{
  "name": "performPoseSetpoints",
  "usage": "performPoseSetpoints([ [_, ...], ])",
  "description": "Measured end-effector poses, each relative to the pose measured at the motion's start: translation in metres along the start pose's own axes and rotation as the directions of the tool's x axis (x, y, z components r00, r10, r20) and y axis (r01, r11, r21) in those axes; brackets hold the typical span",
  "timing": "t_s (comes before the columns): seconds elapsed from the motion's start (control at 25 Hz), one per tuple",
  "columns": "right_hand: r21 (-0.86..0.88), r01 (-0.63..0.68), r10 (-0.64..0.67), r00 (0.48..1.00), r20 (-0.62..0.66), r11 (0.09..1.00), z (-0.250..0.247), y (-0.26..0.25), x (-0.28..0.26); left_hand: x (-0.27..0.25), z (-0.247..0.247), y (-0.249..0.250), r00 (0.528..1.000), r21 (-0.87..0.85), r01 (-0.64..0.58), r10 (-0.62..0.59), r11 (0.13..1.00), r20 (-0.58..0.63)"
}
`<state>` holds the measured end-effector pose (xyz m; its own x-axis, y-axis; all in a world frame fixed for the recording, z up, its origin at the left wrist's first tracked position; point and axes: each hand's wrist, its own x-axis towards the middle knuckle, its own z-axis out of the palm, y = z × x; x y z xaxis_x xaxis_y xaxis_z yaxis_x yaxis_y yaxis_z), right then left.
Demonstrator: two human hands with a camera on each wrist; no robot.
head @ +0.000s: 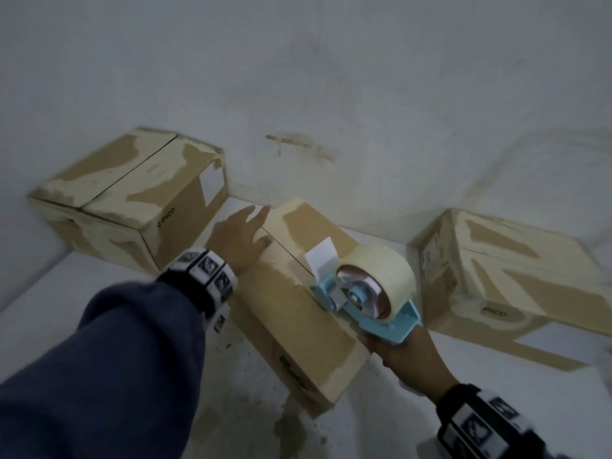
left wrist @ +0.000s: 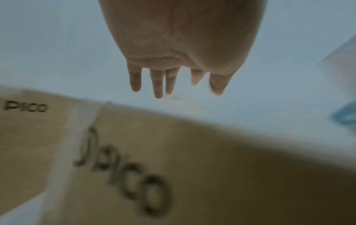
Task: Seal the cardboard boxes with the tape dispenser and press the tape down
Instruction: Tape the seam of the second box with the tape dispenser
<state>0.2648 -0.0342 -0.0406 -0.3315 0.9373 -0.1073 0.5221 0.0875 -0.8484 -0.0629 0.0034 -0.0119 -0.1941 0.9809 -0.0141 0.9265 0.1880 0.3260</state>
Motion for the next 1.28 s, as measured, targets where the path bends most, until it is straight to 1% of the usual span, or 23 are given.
performPoseSetpoints([
  [0.04,0.005,-0.006,0.006,1.0,-0.008,1.0,0.005,-0.001,0.002,-0.019,-0.003,0.014,1.0,-0.054,-0.011,0.011,0.999,0.002],
  [0.08,0.006,-0.004,0.004,1.0,-0.015,1.0,0.011,-0.006,0.006,-0.041,-0.006,0.03,0.999,-0.088,-0.017,0.02,0.996,0.037],
  [0.12,0.0,-0.001,0.001,1.0,-0.022,1.0,0.019,-0.012,0.012,-0.063,-0.005,0.045,0.995,-0.098,-0.019,0.029,0.995,0.099],
  [0.2,-0.005,0.019,-0.019,0.999,-0.033,1.0,0.039,-0.03,0.028,-0.095,0.007,0.069,0.983,-0.037,-0.023,0.029,0.999,0.184],
  [0.28,-0.073,0.045,-0.044,0.999,0.014,0.996,0.055,-0.049,0.05,-0.102,0.029,0.081,0.974,-0.012,0.044,-0.04,0.999,0.224],
  [0.32,-0.1,0.044,-0.039,0.998,0.053,0.994,0.059,-0.057,0.06,-0.099,0.04,0.082,0.97,0.015,0.086,-0.087,0.996,0.225],
  [0.4,-0.107,0.013,-0.002,0.994,0.106,0.994,0.058,-0.068,0.074,-0.089,0.056,0.079,0.971,0.129,0.148,-0.169,0.98,0.167],
  [0.44,-0.106,-0.003,0.014,0.994,0.108,0.994,0.054,-0.069,0.079,-0.085,0.061,0.077,0.973,0.179,0.155,-0.181,0.971,0.14],
  [0.52,-0.108,0.001,0.011,0.993,0.114,0.994,0.046,-0.069,0.078,-0.083,0.065,0.078,0.978,0.194,0.162,-0.184,0.967,0.102],
  [0.6,-0.109,0.041,-0.027,0.992,0.124,0.993,0.037,-0.067,0.069,-0.085,0.067,0.081,0.98,0.193,0.171,-0.187,0.966,0.066],
  [0.68,-0.121,0.045,-0.031,0.993,0.117,0.992,0.025,-0.058,0.051,-0.085,0.065,0.082,0.981,0.192,0.167,-0.182,0.967,0.067],
  [0.8,-0.095,-0.009,0.016,0.997,0.078,0.995,0.007,-0.032,0.017,-0.086,0.064,0.082,0.978,0.206,0.173,-0.192,0.963,0.077],
  [0.88,-0.028,-0.054,0.056,0.997,0.058,0.998,-0.002,-0.019,-0.002,-0.086,0.063,0.085,0.976,0.185,0.177,-0.197,0.967,0.093],
  [0.92,0.015,-0.062,0.061,0.995,0.074,0.998,-0.004,-0.017,-0.009,-0.084,0.06,0.086,0.976,0.169,0.172,-0.19,0.971,0.101],
  [0.96,0.05,-0.066,0.06,0.993,0.098,0.997,-0.005,-0.018,-0.011,-0.079,0.057,0.086,0.98,0.15,0.153,-0.17,0.977,0.107],
  [1.0,0.08,-0.069,0.059,0.99,0.125,0.994,-0.007,-0.019,-0.012,-0.072,0.054,0.085,0.987,0.141,0.099,-0.115,0.985,0.11],
  [1.04,0.095,-0.077,0.062,0.987,0.151,0.993,-0.009,-0.022,-0.01,-0.066,0.05,0.084,0.993,0.155,0.005,-0.024,0.988,0.115],
  [1.08,0.086,-0.076,0.062,0.985,0.163,0.993,-0.011,-0.023,-0.008,-0.06,0.046,0.084,0.988,0.198,-0.11,0.085,0.974,0.131],
  [1.12,0.057,-0.07,0.059,0.984,0.166,0.996,-0.014,-0.025,-0.004,-0.057,0.045,0.082,0.971,0.248,-0.216,0.18,0.944,0.159],
  [1.16,0.038,-0.07,0.062,0.983,0.171,0.997,-0.016,-0.026,-0.001,-0.055,0.045,0.081,0.954,0.282,-0.283,0.238,0.917,0.185],
  [1.2,0.063,-0.089,0.076,0.98,0.183,0.994,-0.017,-0.027,0.001,-0.055,0.045,0.08,0.948,0.301,-0.303,0.253,0.904,0.193],
  [1.28,0.182,-0.148,0.108,0.971,0.213,0.972,-0.014,-0.027,0.005,-0.055,0.046,0.077,0.961,0.334,-0.261,0.209,0.906,0.183],
])
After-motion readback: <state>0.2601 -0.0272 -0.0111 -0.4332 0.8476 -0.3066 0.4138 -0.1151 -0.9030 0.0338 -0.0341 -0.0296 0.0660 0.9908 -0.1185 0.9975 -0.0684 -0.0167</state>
